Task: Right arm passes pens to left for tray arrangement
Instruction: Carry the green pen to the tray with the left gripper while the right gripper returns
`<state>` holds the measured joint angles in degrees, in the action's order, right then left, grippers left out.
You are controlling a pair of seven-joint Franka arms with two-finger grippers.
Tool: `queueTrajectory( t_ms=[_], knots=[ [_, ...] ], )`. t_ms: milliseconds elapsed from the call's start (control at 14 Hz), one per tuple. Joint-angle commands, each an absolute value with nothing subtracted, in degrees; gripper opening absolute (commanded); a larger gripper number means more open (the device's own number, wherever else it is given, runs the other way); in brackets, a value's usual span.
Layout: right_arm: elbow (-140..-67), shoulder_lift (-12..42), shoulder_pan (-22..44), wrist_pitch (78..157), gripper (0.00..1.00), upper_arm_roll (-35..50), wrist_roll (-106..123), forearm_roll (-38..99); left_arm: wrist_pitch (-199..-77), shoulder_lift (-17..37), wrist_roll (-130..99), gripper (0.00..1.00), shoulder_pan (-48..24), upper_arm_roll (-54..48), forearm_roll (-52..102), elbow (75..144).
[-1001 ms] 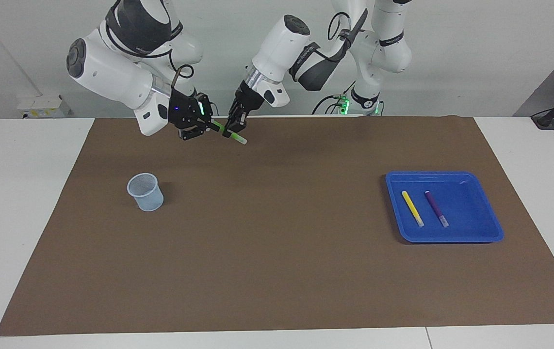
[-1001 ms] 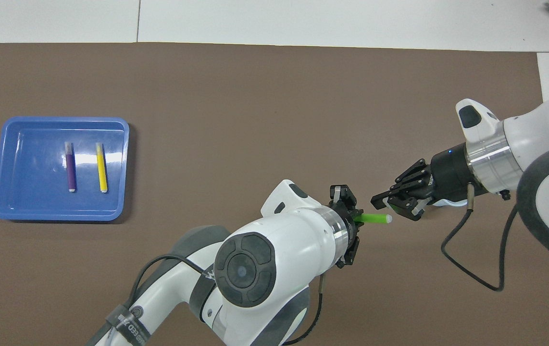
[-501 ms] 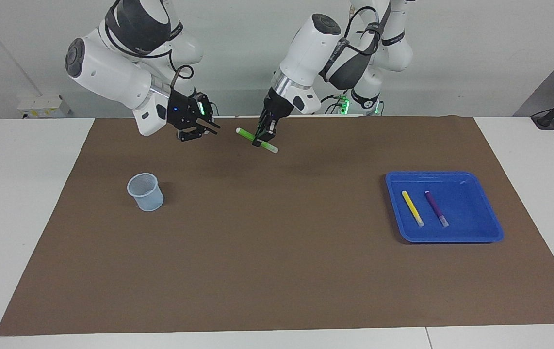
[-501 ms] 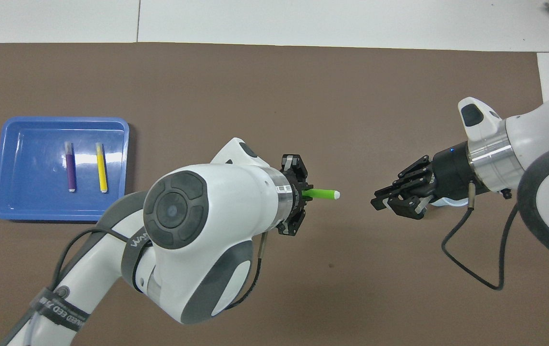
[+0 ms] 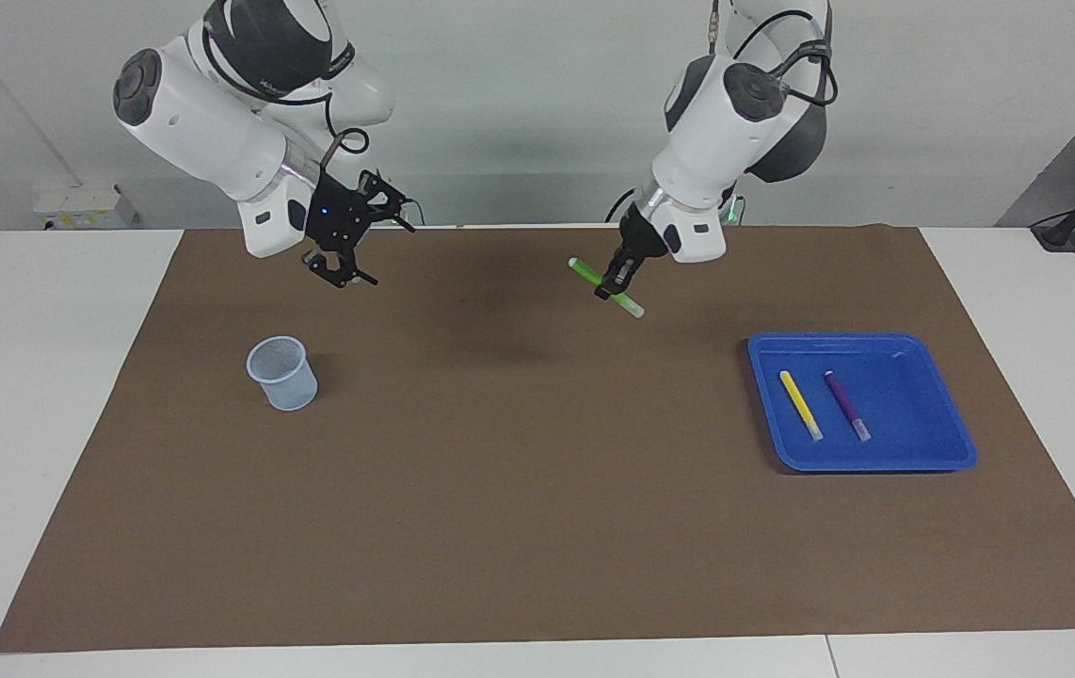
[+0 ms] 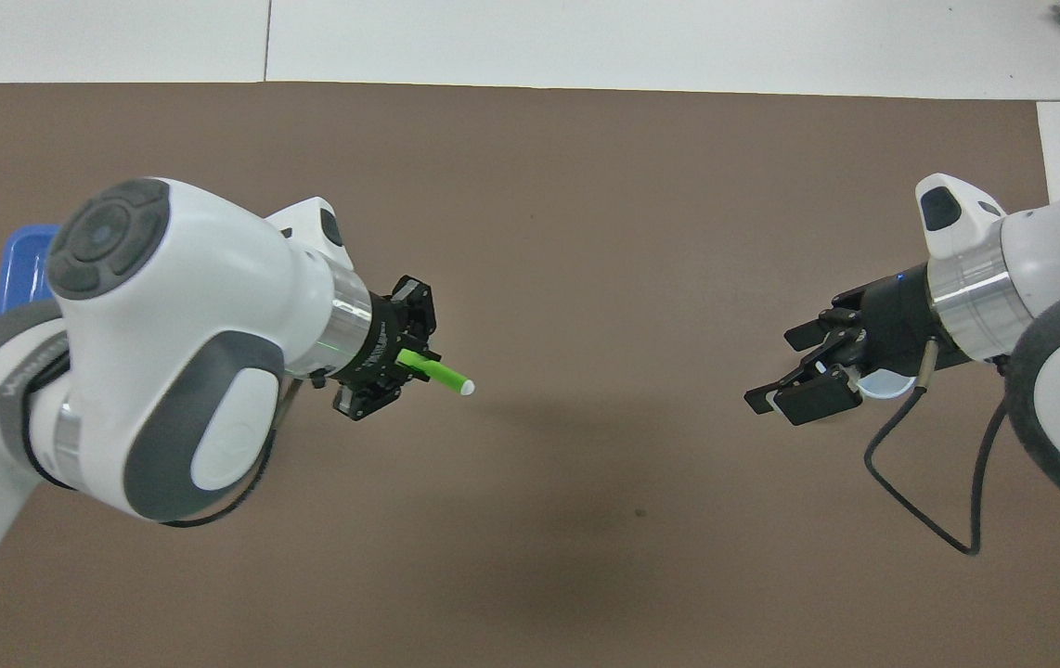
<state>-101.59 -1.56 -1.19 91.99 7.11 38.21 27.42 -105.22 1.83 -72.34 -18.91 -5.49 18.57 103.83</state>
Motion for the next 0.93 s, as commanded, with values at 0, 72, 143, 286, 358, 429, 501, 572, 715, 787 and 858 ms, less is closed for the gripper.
queueTrajectory(
  t_ms=[0,72,143,286,358,429,501,572,715,787,858],
  knots=[
    [-98.5,-1.2,-2.0,91.2,1.00,7.5,33.2,23.8,-98.7,0.0,-55.6,0.00,-10.3,-6.0,14.7,104.4],
    [-98.3,-1.1,-2.4,91.4,1.00,7.4,32.4,23.3,-98.0,0.0,-51.4,0.00,-7.8,-6.0,13.1,104.5],
    [-97.7,-1.0,-2.5,91.4,1.00,7.3,31.4,22.5,-97.5,0.0,-46.6,0.00,-5.2,-6.0,11.1,104.4],
    [-96.0,-0.7,-2.7,91.4,1.00,7.3,28.9,18.5,-97.6,0.0,-35.0,0.00,0.7,-5.9,7.9,104.4],
    [-95.8,-0.7,-2.8,91.4,1.00,7.3,27.8,17.4,-98.2,0.0,-29.5,0.00,3.4,-5.9,7.1,104.5],
    [-95.0,-0.6,-3.1,91.3,1.00,7.0,27.5,16.4,-98.7,0.0,-24.3,0.00,5.4,-5.9,6.1,104.7],
    [-94.1,-0.6,-3.8,91.0,1.00,7.0,27.5,15.0,-99.7,0.1,-18.4,0.00,7.5,-5.9,4.8,104.9],
    [-93.4,-0.6,-4.1,90.8,1.00,7.0,27.4,13.8,-101.5,0.2,-12.9,0.00,9.0,-5.9,4.6,105.5],
    [-92.6,-0.6,-4.4,90.6,1.00,6.9,27.3,11.1,-106.8,0.9,-5.3,0.00,11.9,-5.9,3.8,108.0],
    [-91.8,-0.6,-4.5,90.6,1.00,6.7,27.0,9.2,-107.9,1.4,-0.6,0.00,13.3,-6.0,1.2,108.4],
    [-91.6,-0.6,-5.3,90.6,1.00,6.6,26.5,7.7,-108.8,3.1,4.4,0.00,13.6,-6.0,-1.4,108.5]
  ],
)
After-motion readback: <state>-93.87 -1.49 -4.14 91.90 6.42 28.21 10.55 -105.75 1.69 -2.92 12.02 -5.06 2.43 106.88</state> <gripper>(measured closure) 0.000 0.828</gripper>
